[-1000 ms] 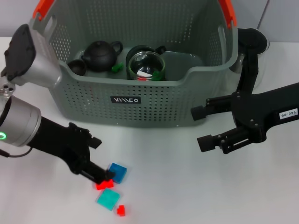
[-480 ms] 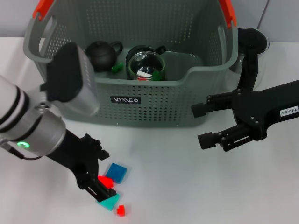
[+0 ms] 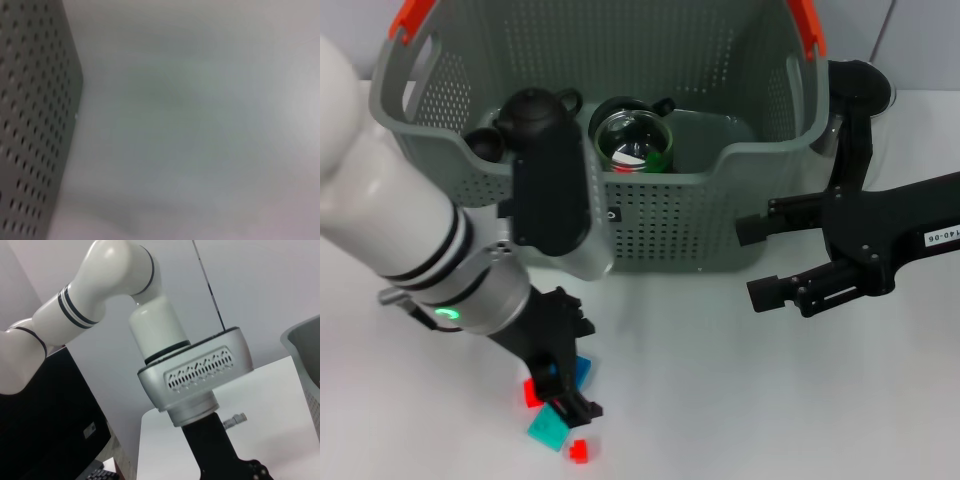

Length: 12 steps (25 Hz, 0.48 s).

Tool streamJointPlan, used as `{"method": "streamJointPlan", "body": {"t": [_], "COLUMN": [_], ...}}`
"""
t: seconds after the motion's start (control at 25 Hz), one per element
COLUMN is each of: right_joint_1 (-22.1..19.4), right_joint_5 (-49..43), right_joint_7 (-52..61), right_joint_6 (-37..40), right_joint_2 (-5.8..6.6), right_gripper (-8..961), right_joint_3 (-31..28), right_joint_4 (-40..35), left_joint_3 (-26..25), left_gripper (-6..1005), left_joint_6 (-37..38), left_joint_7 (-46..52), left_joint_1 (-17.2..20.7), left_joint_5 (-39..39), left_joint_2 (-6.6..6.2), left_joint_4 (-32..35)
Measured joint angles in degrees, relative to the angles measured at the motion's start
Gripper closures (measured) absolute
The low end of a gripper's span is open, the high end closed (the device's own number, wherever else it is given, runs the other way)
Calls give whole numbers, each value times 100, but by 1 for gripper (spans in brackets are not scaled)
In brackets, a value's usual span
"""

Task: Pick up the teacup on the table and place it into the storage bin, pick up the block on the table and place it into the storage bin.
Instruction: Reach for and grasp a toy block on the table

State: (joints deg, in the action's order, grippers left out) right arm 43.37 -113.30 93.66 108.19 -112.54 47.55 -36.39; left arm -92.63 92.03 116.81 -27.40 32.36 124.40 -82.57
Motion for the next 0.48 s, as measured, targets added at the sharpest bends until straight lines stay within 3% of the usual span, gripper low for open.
{"method": "streamJointPlan", "body": {"t": [0.48], "right_joint_1": [-69], "right_joint_5": [0], "right_joint_7": [-53], "right_joint_6": [0], "right_joint_2": [43], "right_gripper": [12], "right_joint_3": [-79], "right_joint_4": [1], "left_joint_3": [158], "left_gripper": [37], "left_joint_6": [-537], "left_joint_7": [1028], "left_joint_1": [-272], "left_joint_5": [-130], "left_joint_2": [-3], "left_joint_4": [503]}}
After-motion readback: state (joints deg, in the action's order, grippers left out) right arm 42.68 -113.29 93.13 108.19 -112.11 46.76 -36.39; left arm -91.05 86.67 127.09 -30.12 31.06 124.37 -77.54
